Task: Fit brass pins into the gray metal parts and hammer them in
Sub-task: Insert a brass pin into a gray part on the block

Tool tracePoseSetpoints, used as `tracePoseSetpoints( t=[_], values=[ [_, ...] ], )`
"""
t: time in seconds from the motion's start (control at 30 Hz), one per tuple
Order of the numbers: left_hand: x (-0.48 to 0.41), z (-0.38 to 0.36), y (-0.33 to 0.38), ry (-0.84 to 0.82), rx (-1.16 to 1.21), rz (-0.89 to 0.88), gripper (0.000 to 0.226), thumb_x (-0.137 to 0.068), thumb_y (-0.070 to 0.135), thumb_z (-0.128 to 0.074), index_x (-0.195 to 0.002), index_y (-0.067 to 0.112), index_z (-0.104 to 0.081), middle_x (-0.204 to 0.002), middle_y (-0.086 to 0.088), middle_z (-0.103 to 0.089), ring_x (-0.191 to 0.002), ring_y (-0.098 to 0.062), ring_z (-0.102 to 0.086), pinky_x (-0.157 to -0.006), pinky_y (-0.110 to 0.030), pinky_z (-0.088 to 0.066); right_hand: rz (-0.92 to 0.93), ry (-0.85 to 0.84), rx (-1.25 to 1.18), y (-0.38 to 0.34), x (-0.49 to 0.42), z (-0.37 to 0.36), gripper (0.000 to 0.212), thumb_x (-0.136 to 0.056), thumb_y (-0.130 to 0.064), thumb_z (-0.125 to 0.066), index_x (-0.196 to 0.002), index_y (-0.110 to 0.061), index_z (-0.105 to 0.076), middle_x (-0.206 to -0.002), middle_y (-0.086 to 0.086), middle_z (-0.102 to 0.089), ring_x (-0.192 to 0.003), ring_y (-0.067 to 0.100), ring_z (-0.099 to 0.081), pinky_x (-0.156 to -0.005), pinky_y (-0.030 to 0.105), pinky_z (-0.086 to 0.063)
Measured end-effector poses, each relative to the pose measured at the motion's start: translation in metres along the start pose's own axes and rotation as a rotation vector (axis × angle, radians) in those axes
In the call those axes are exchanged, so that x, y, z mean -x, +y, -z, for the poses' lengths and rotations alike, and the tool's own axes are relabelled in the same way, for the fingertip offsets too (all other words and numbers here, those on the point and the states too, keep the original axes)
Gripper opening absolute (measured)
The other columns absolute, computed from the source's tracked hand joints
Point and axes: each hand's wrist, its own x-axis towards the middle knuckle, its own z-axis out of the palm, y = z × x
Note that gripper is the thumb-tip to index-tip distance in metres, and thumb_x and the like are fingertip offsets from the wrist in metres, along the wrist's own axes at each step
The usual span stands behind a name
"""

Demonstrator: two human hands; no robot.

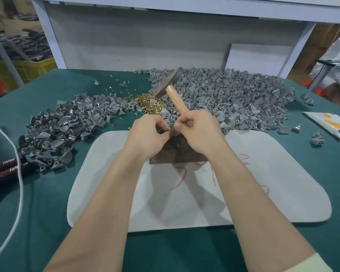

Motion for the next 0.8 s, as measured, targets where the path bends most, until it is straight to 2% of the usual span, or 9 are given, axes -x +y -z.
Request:
tracePoseSetpoints(
  t=[0.13,0.2,0.3,0.43,0.57,0.63,0.7,0.8],
  values=[
    [0.0,-0.001,0.0,0.007,0.009,-0.006,0.012,-0.081,0.022,-0.071,-0.073,0.023,-0.062,-0.086,0.0,-0.068,-0.09,-0.02,-0.062,-0.078,-0.028,-0.047,-0.022,-0.003,-0.078,0.002,-0.001,0.001,0.015,-0.085,-0.025,-0.067,-0.072,-0.031,-0.063,-0.077,-0.001,-0.065,-0.075,0.019,-0.06,-0.068,0.028,-0.045],
    [0.0,0.0,0.0,0.001,0.012,-0.005,0.014,-0.081,0.024,-0.072,-0.072,0.024,-0.062,-0.087,-0.001,-0.069,-0.09,-0.02,-0.062,-0.079,-0.031,-0.048,-0.017,-0.017,-0.057,0.002,-0.001,0.001,0.011,-0.085,-0.026,-0.067,-0.075,-0.031,-0.066,-0.076,-0.004,-0.063,-0.075,0.017,-0.057,-0.067,0.025,-0.041],
    [0.0,0.0,-0.001,-0.001,0.008,0.001,0.015,-0.081,0.027,-0.072,-0.072,0.024,-0.061,-0.088,-0.001,-0.068,-0.09,-0.021,-0.061,-0.077,-0.031,-0.048,-0.006,-0.019,-0.01,0.001,-0.001,0.0,0.004,-0.085,-0.029,-0.067,-0.083,-0.03,-0.07,-0.083,-0.002,-0.064,-0.081,0.019,-0.058,-0.073,0.027,-0.045],
    [0.0,0.0,-0.001,0.003,0.022,-0.006,0.014,-0.08,0.029,-0.073,-0.075,0.022,-0.062,-0.085,0.0,-0.068,-0.088,-0.02,-0.061,-0.073,-0.027,-0.045,0.003,0.0,0.061,-0.002,0.001,-0.002,0.004,-0.086,-0.029,-0.065,-0.085,-0.029,-0.069,-0.078,0.0,-0.057,-0.078,0.022,-0.054,-0.074,0.029,-0.044],
    [0.0,0.0,-0.001,0.001,0.013,-0.009,0.013,-0.081,0.029,-0.073,-0.076,0.022,-0.064,-0.085,0.001,-0.068,-0.086,-0.018,-0.061,-0.071,-0.025,-0.042,0.024,0.018,0.153,-0.005,0.003,-0.003,0.006,-0.089,-0.03,-0.061,-0.089,-0.028,-0.067,-0.094,0.003,-0.064,-0.088,0.025,-0.058,-0.075,0.029,-0.043],
    [0.0,0.0,0.0,-0.001,0.012,-0.011,0.011,-0.081,0.028,-0.072,-0.078,0.021,-0.064,-0.085,0.001,-0.068,-0.086,-0.018,-0.061,-0.071,-0.025,-0.042,0.07,0.049,0.218,-0.005,0.006,-0.005,0.008,-0.091,-0.03,-0.057,-0.092,-0.027,-0.065,-0.098,0.003,-0.06,-0.09,0.026,-0.057,-0.072,0.029,-0.038],
    [0.0,0.001,0.001,-0.003,0.008,-0.014,0.01,-0.081,0.027,-0.072,-0.078,0.022,-0.064,-0.084,0.002,-0.068,-0.085,-0.018,-0.061,-0.07,-0.024,-0.041,0.121,0.077,0.273,-0.005,0.01,-0.007,0.008,-0.092,-0.027,-0.054,-0.093,-0.025,-0.063,-0.093,0.001,-0.049,-0.087,0.027,-0.054,-0.068,0.029,-0.032],
    [0.001,0.001,0.001,-0.005,0.005,-0.018,0.01,-0.082,0.026,-0.072,-0.078,0.022,-0.064,-0.085,0.001,-0.069,-0.084,-0.018,-0.062,-0.072,-0.025,-0.042,0.157,0.093,0.348,-0.006,0.012,-0.01,0.01,-0.093,-0.024,-0.051,-0.095,-0.023,-0.061,-0.09,0.0,-0.039,-0.086,0.03,-0.054,-0.066,0.031,-0.032]
  ],
)
